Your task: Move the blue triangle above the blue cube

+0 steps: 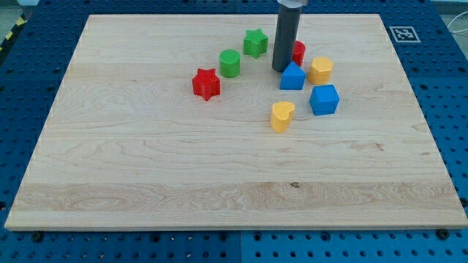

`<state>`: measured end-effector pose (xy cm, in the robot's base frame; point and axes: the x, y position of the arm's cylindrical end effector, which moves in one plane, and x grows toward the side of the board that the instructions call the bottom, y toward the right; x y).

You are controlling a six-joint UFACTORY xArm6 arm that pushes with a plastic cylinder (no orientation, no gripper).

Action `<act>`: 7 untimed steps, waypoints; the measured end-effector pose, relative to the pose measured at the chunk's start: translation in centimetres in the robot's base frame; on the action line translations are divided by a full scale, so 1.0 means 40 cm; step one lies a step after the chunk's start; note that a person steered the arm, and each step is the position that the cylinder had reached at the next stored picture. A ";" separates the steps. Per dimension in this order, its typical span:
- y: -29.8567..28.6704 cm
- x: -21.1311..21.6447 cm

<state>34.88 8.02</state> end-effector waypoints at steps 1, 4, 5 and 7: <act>0.004 0.024; 0.092 0.094; 0.092 0.104; 0.055 0.105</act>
